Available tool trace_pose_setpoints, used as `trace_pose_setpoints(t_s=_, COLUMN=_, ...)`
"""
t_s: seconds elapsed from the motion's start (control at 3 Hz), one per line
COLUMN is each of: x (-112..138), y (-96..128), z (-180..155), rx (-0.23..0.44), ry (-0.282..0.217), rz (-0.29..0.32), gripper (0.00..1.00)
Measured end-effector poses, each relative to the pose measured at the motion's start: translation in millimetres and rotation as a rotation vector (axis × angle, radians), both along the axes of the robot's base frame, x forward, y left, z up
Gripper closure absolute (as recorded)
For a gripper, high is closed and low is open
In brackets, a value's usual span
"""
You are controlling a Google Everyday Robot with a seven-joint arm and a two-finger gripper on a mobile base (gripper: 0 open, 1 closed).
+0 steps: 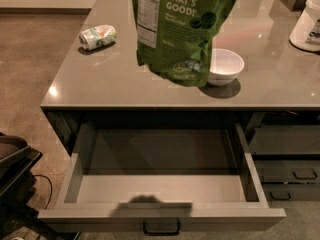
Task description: Place green rice chip bag into top drawer
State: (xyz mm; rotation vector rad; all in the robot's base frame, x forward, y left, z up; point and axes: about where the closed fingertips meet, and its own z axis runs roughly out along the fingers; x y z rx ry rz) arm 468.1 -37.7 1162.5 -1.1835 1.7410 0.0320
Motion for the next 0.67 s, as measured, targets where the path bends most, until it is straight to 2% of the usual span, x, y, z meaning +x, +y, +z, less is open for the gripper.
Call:
trace_pose_setpoints(t_s=0.33, x=-4, y=1, z=-21, rx=0.047, ry=0.014, rz=-0.015, gripper=1.00)
trace_pose_setpoints(t_s=0.67, x=-13, y=-3, z=-59, rx=0.140, ry=0.029, rz=-0.061, gripper=1.00)
